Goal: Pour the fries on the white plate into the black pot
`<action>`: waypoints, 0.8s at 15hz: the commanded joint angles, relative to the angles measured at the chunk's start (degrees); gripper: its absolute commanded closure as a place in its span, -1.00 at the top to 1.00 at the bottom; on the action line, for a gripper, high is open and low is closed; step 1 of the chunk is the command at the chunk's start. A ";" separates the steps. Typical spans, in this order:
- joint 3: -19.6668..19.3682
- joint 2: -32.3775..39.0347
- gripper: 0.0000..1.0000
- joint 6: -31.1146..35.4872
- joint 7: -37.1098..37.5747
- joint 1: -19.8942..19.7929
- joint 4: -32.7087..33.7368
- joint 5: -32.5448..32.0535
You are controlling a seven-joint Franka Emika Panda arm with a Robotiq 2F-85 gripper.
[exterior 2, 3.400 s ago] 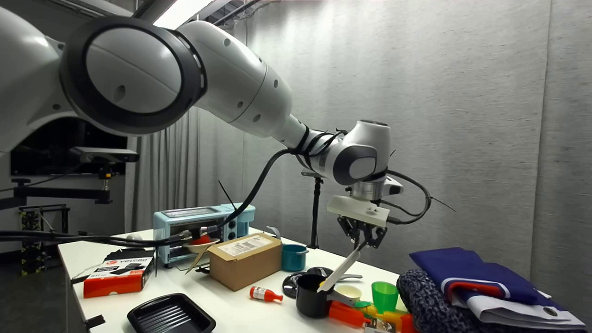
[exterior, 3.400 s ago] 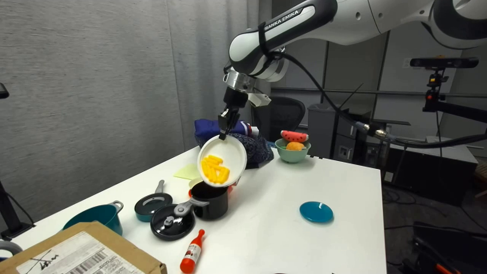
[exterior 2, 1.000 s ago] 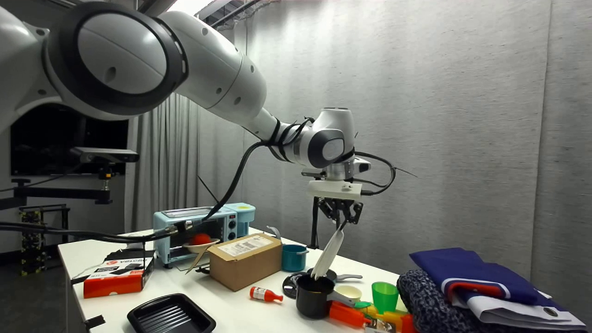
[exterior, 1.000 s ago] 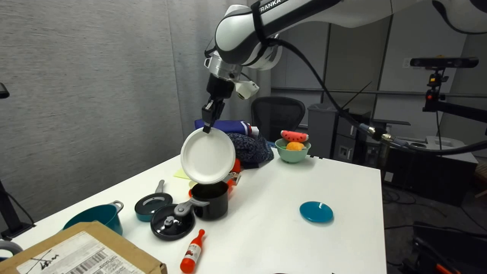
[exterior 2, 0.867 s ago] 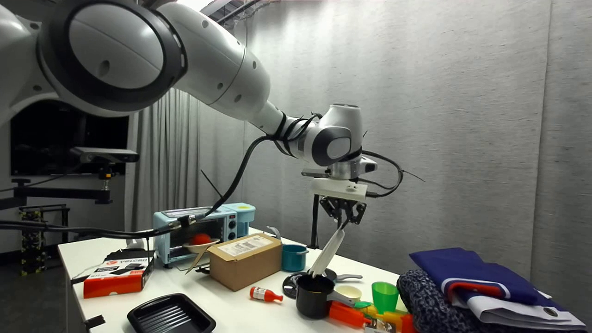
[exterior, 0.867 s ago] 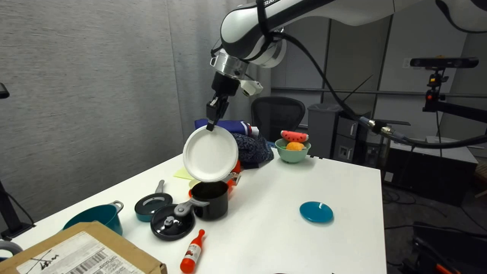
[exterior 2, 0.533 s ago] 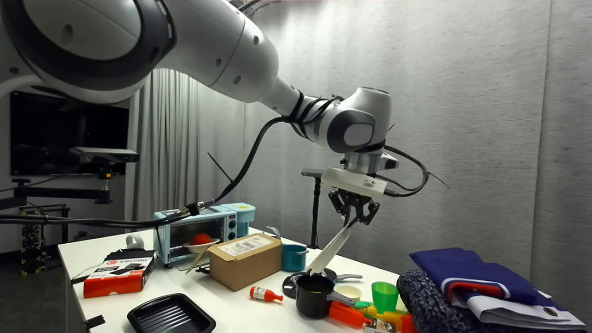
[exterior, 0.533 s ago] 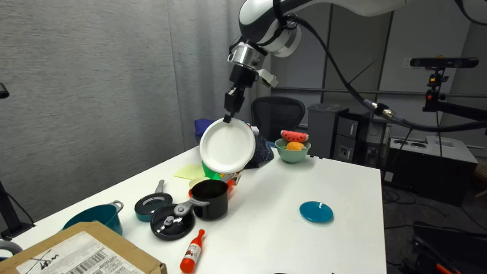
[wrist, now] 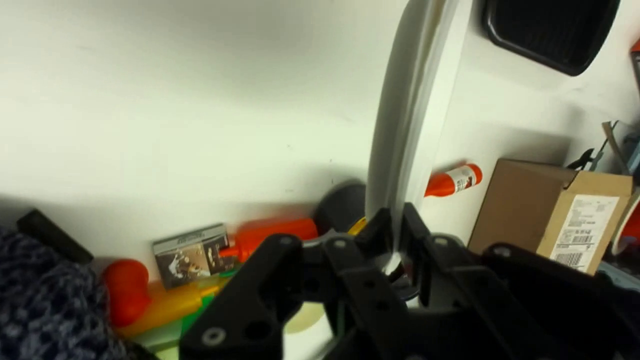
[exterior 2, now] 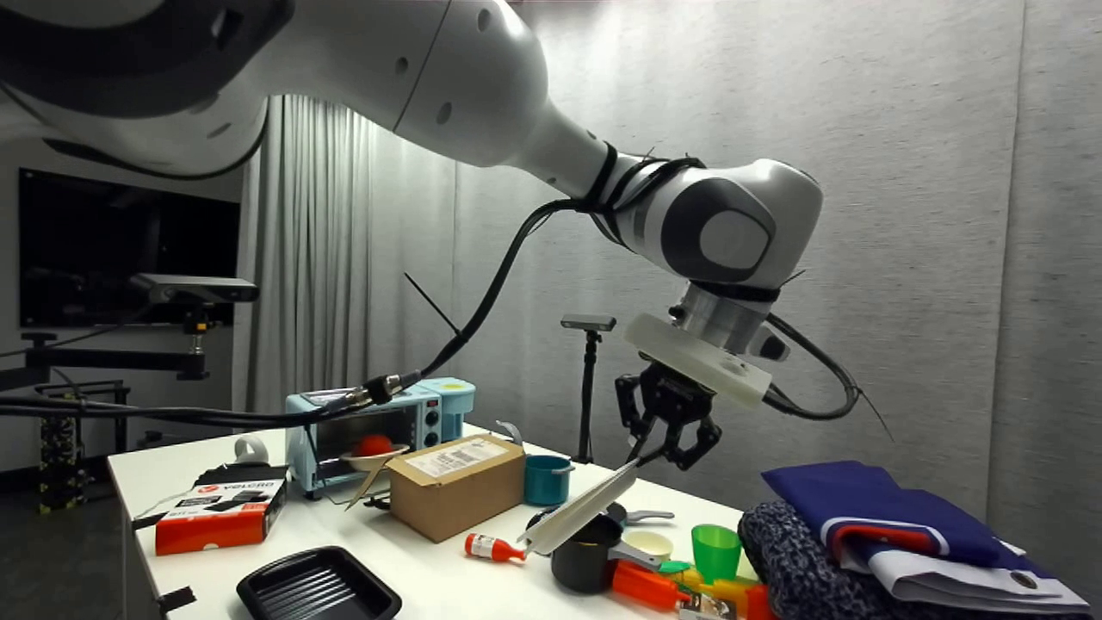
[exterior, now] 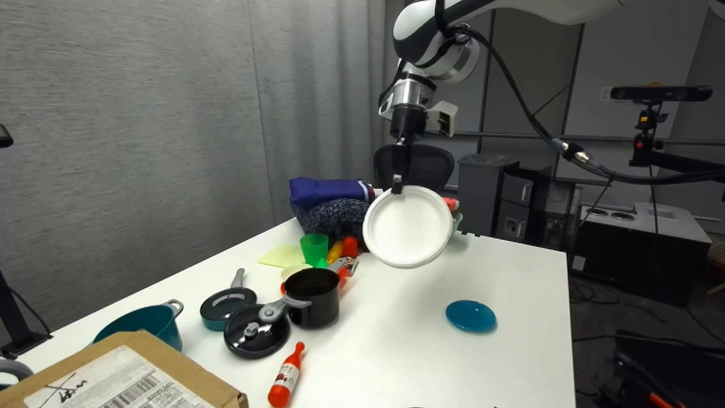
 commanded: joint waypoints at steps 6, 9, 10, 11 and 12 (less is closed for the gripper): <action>-2.29 4.59 -0.96 -2.87 -7.96 -1.14 -2.80 5.98; -1.78 7.53 -0.96 -1.81 -8.38 -1.45 -2.38 7.79; -1.70 8.73 -0.96 -1.30 -7.75 -1.04 -2.08 7.85; -1.50 9.77 -0.96 -0.48 -8.02 -1.13 -1.96 8.49; -1.15 11.00 -0.96 0.29 -8.41 -1.21 -1.52 9.06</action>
